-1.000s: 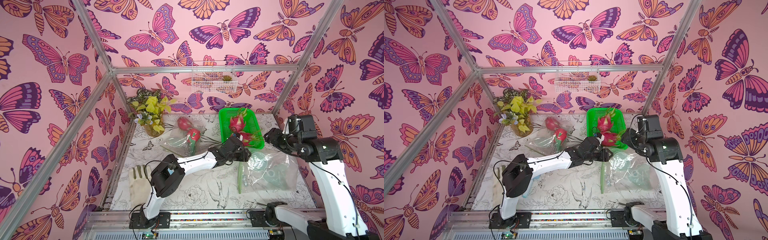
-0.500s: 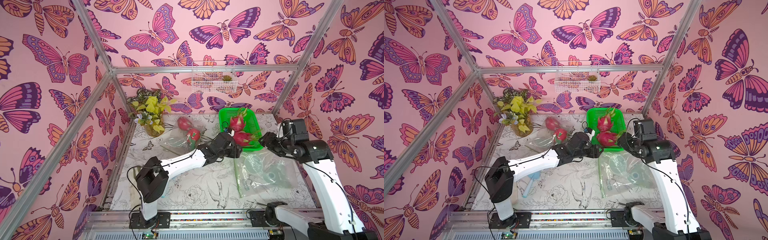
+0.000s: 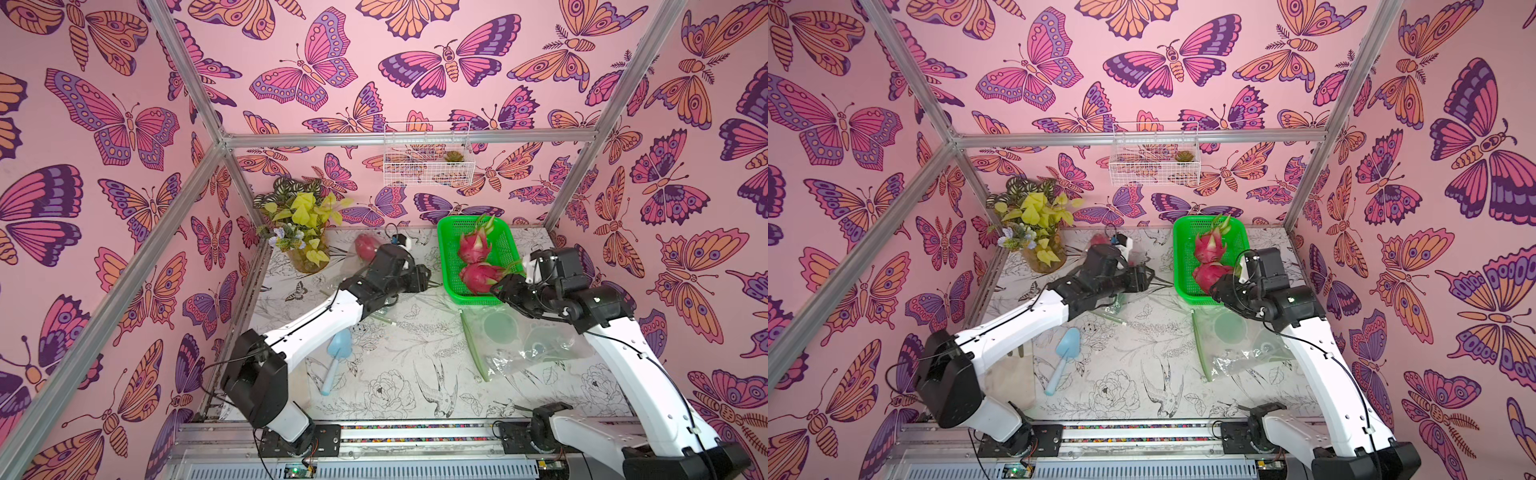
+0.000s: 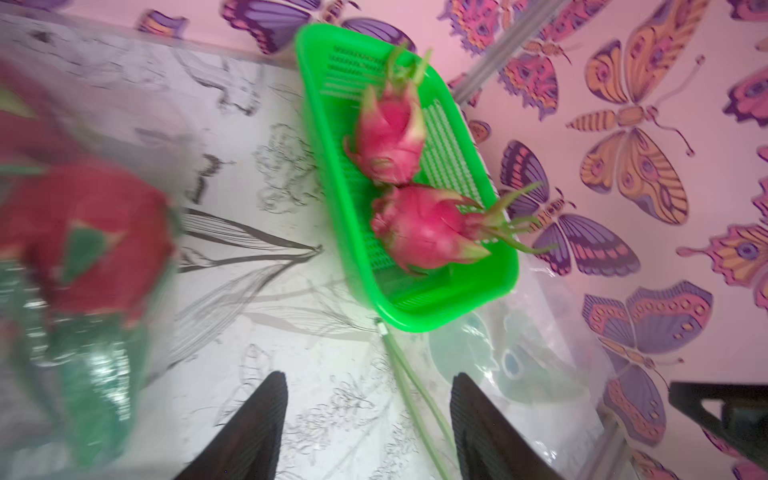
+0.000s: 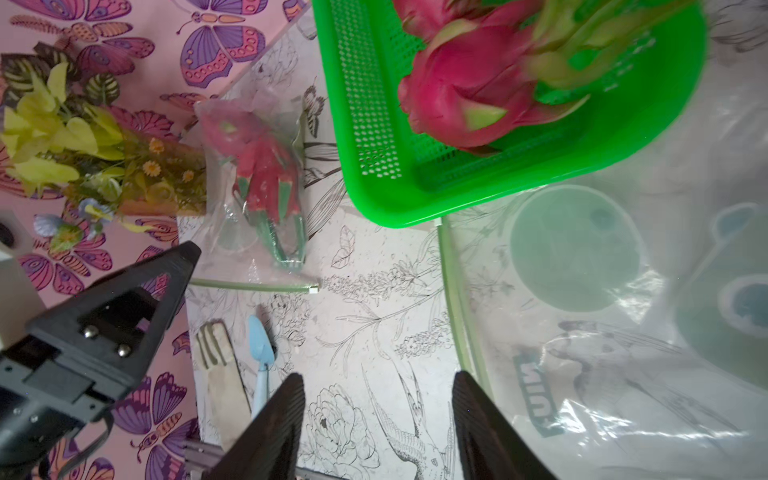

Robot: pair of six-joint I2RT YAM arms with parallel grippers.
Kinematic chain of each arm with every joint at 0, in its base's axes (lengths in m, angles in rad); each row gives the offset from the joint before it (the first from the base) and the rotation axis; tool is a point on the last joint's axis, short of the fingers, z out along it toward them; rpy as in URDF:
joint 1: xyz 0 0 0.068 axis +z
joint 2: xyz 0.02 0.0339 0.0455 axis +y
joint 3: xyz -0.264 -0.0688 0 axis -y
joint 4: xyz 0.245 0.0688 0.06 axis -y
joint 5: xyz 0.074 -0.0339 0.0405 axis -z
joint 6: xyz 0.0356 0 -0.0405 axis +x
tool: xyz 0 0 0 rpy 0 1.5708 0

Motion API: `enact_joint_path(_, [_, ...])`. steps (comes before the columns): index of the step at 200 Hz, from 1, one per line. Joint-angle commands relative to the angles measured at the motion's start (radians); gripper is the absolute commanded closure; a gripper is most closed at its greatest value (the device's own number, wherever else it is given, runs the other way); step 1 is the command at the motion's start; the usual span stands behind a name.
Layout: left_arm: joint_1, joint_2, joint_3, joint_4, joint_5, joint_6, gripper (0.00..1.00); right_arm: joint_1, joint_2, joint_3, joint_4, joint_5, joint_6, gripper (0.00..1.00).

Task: Open the zip-top bag and take out the dragon fruit
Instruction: Place the zipper food storage bag at the center of the board, then pick up the zipper food storage bag at the center of the board.

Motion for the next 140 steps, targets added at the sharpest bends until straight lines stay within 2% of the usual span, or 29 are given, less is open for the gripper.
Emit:
enact_joint_path(1, [0.061,-0.071,-0.066,-0.105,-0.053,0.036,0.35,0.078,0.026,-0.016,0.145,-0.006,0.019,0.41])
enact_joint_path(36, [0.231,-0.211,-0.212,-0.138,-0.046,0.048,0.36,0.215,0.115,-0.004,0.262,0.005,-0.001,0.41])
enact_joint_path(62, [0.341,-0.287,-0.341,-0.079,-0.007,-0.013,0.3,0.28,0.18,0.009,0.324,-0.006,-0.007,0.41])
enact_joint_path(75, [0.38,-0.3,-0.418,0.008,0.057,-0.048,0.22,0.299,0.208,0.017,0.345,-0.012,-0.01,0.41])
enact_joint_path(85, [0.405,-0.299,-0.47,0.07,0.101,-0.081,0.17,0.307,0.228,0.024,0.354,-0.02,-0.011,0.41])
enact_joint_path(104, [0.445,-0.277,-0.553,0.193,0.149,-0.125,0.15,0.313,0.253,0.041,0.355,-0.038,-0.015,0.41])
enact_joint_path(140, [0.477,-0.148,-0.568,0.287,0.178,-0.183,0.15,0.315,0.259,0.03,0.365,-0.045,-0.018,0.41])
